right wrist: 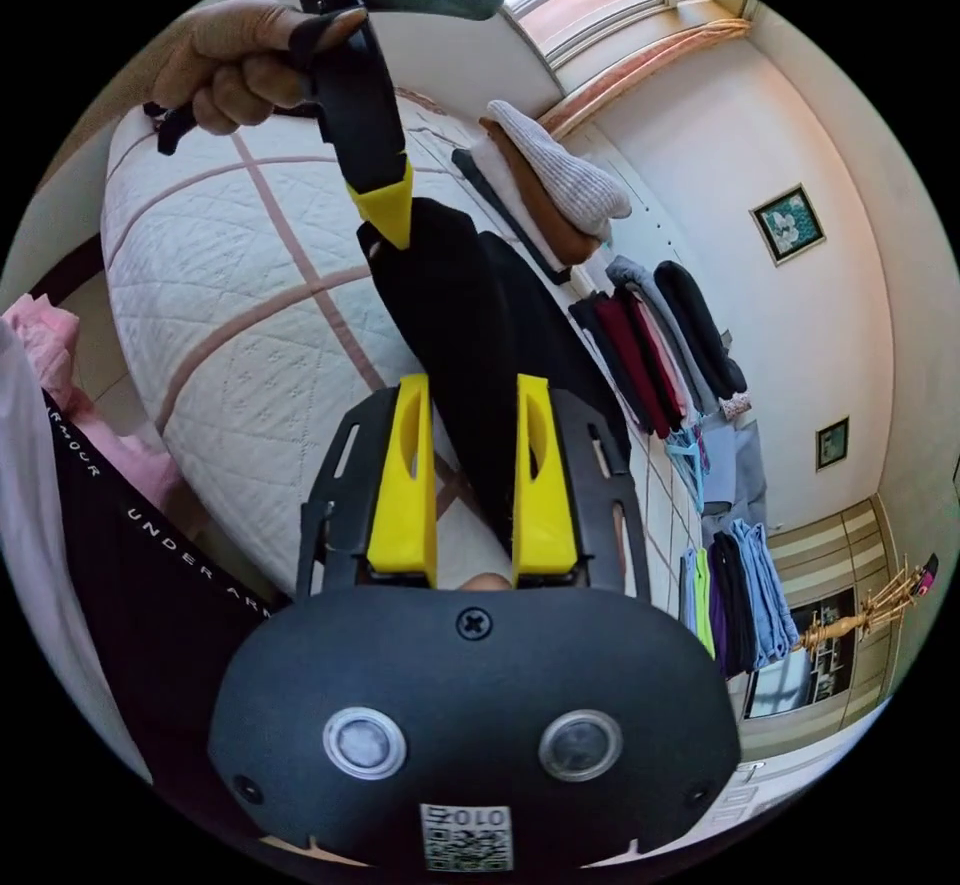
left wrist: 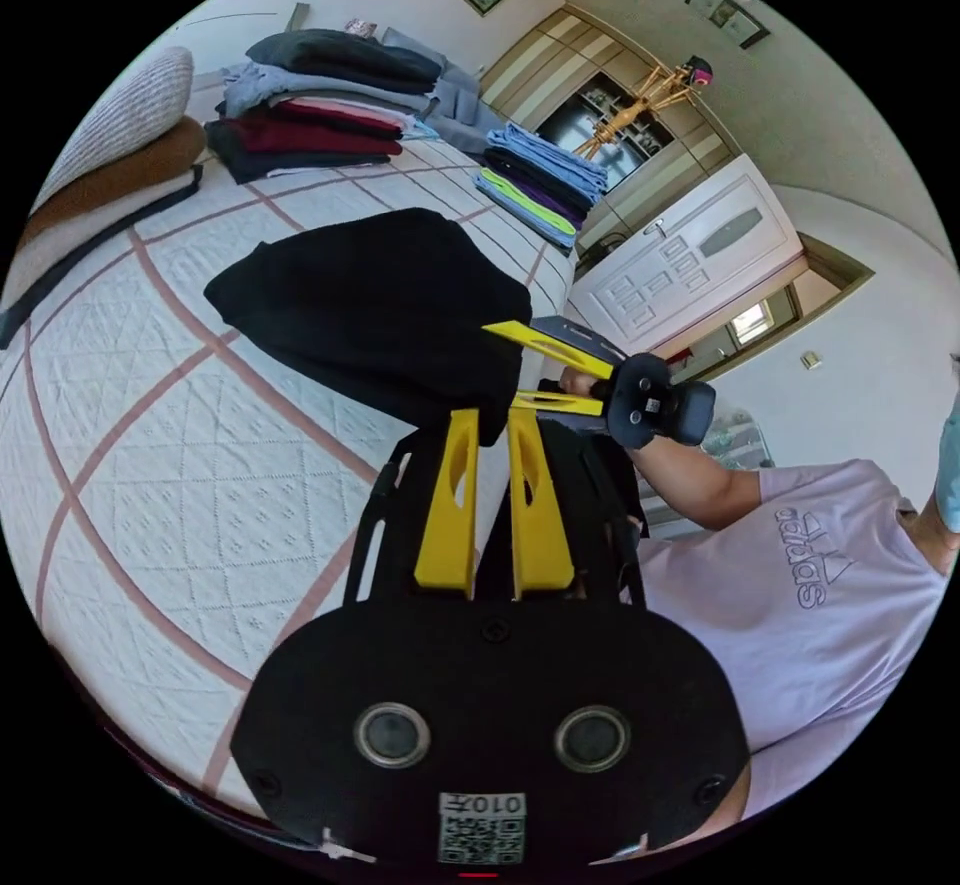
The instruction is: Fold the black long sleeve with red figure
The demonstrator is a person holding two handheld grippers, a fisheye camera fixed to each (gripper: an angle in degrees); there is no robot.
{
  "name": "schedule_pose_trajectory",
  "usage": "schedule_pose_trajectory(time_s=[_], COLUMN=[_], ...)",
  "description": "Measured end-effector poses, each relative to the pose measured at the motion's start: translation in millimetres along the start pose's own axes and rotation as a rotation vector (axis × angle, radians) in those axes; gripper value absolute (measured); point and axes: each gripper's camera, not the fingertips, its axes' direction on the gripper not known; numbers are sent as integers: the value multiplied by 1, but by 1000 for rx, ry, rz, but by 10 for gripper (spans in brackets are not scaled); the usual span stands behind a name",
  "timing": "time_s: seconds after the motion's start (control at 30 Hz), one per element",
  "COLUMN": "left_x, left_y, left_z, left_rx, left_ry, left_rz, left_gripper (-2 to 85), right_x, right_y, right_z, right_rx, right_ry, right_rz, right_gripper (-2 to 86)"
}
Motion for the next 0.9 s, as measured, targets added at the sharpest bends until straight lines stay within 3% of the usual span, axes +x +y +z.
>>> schedule_pose_trajectory(time_s=[0.33, 0.6, 0.9], left_x=[-92, -118, -145], left_y=[81, 54, 32], left_z=[-18, 16, 42], left_rx=[244, 284, 285], left_ry=[257, 412, 347], left_rz=[-337, -396, -450], left_gripper=[180, 232, 226], right_x=[31, 40, 78], right_y=[6, 10, 24], right_z=[1, -3, -10], right_rx=[39, 32, 26], right_ry=[-146, -108, -93], right_rz=[193, 195, 213], right_gripper=[71, 69, 69])
